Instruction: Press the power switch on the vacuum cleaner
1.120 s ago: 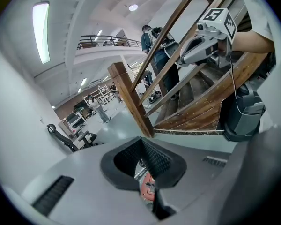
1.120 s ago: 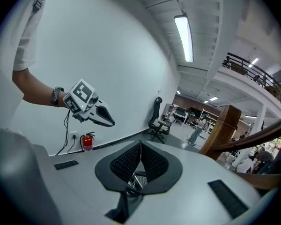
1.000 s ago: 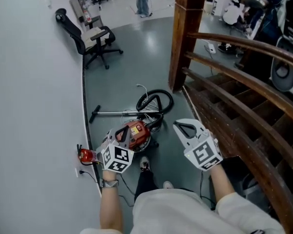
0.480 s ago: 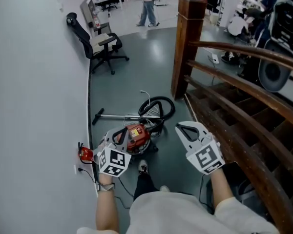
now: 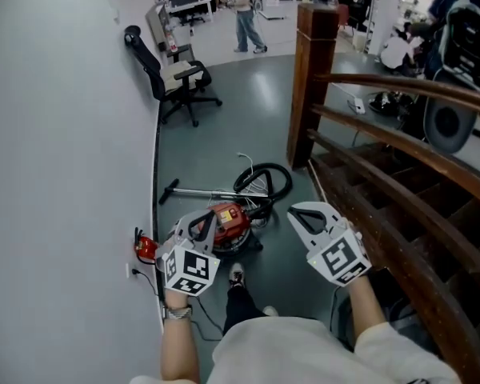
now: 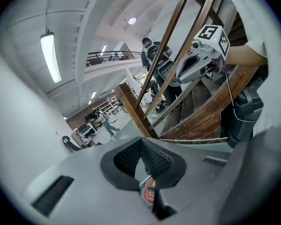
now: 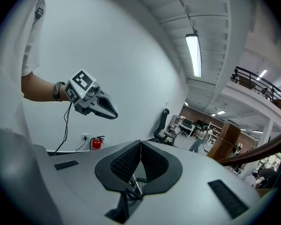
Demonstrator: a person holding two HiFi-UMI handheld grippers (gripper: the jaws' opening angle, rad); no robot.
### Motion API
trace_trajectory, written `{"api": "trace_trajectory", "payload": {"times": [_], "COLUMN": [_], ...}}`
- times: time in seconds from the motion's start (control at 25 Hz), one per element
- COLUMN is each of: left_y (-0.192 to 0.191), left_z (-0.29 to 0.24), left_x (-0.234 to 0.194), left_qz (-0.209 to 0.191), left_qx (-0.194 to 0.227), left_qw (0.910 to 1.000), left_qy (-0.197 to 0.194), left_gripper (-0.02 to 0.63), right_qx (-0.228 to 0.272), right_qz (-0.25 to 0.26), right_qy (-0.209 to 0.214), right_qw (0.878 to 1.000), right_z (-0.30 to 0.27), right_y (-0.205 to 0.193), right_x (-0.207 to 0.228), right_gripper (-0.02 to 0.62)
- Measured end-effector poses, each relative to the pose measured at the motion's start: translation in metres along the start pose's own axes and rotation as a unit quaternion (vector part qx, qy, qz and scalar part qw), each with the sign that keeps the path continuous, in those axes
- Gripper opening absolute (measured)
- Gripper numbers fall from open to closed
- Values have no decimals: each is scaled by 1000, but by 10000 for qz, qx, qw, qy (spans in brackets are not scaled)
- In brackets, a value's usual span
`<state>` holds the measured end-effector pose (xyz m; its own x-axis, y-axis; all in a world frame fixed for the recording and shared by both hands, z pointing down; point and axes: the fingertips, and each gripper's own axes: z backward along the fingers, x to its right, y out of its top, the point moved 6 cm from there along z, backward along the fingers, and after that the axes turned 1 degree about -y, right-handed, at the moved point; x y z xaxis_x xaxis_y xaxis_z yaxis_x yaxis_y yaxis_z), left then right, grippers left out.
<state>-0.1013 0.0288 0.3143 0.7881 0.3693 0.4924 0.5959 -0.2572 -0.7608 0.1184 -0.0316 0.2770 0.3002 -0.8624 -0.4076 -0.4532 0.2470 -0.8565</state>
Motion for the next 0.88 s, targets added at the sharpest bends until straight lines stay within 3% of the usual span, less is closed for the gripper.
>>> {"api": "trace_trajectory", "payload": {"times": [0.88], "left_y": [39], "left_z": [89], "left_x": [36], "left_qz": [39], "left_qx": [282], "left_qw": [9991], "left_qy": [298], "left_gripper": [2], "right_qx": [474], "right_qz": [251], "right_qy": [232], "right_qw": [9983], "right_z": [39], "right_y": [47], "right_x": [-20], "right_gripper": [29]}}
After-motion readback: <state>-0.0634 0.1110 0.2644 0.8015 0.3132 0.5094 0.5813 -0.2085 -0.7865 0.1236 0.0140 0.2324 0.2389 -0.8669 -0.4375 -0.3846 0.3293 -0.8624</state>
